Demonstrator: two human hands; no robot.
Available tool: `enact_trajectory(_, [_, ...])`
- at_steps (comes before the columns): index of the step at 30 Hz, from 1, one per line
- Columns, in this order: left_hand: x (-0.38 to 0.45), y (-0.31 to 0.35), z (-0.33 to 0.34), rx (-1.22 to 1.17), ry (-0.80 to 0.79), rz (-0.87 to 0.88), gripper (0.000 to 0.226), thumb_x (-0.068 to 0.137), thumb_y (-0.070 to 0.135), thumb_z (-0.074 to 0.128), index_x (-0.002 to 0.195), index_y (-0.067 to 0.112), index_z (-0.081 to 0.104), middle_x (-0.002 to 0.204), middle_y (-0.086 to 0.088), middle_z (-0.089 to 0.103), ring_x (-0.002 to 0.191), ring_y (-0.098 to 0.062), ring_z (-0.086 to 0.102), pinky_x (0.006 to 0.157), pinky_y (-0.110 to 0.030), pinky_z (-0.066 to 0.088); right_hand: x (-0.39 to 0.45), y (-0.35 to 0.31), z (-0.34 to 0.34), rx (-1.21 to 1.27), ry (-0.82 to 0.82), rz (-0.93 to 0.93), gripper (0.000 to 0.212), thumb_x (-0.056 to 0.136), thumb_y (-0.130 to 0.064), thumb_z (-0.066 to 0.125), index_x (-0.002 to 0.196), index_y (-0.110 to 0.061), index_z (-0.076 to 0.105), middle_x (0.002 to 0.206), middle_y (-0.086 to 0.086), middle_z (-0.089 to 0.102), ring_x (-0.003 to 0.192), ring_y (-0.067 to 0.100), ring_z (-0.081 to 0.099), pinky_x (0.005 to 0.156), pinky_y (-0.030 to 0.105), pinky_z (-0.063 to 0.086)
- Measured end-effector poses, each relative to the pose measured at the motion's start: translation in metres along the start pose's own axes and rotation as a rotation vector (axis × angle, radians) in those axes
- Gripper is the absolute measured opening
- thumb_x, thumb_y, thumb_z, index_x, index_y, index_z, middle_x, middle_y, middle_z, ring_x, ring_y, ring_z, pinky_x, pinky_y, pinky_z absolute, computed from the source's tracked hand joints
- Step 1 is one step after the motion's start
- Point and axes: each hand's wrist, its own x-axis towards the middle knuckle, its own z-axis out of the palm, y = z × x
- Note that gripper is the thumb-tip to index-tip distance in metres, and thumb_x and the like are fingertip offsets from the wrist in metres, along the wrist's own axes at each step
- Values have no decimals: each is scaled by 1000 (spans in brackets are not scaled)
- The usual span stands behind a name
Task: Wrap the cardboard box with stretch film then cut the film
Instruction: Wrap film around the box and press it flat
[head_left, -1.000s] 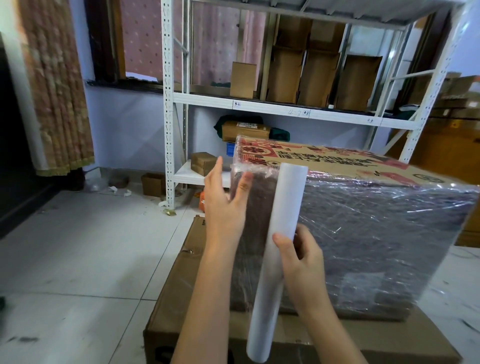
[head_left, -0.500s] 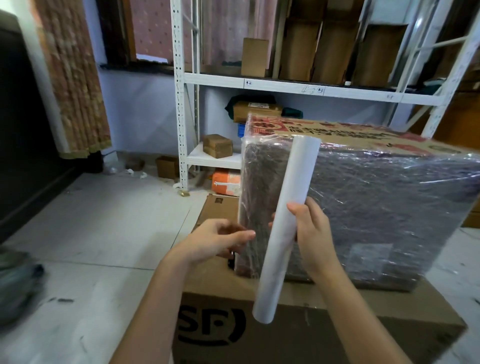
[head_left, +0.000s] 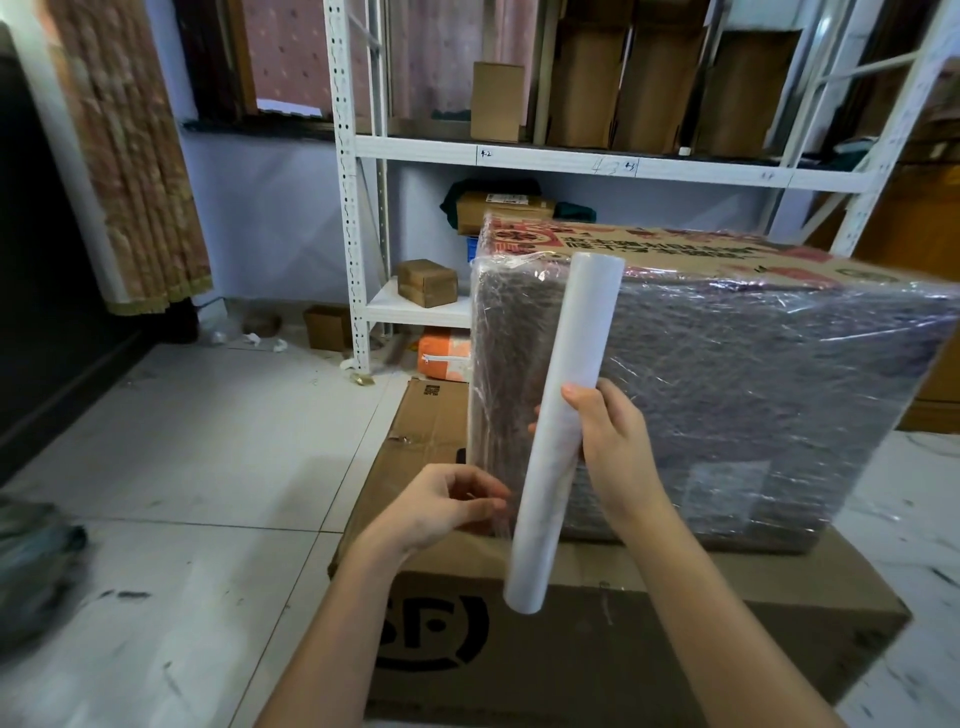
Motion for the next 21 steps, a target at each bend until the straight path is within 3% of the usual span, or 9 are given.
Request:
enact_trajectory(7, [-5,-4,-5,-23,-1,9,9,84,6,65,92,8,69,85,-8,72,83,-22,69,75,-30,56,-2,0,0,6,-20,19,30,78,-40,48,92,-16,59,92,13,63,82,24,63,68,33,55])
enact_trajectory(13, [-7,-8,-6,-22,-8,5,9,86,4,64,92,9,68,85,-5,71,81,-16,69,71,-27,56,-3,-1,3,-25,5,13,27,79,-41,47,90,-19,57,96,19,61,88,35,61,75,48,53])
enact_trajectory(21, [-3,-11,7,165,-114,-23,6,84,10,68,88,14,67,83,1,69,77,-9,69,68,-21,55,-2,-1,2,-18,8,9,27,78,-41,47,89,-18,56,90,15,61,80,25,61,69,41,52])
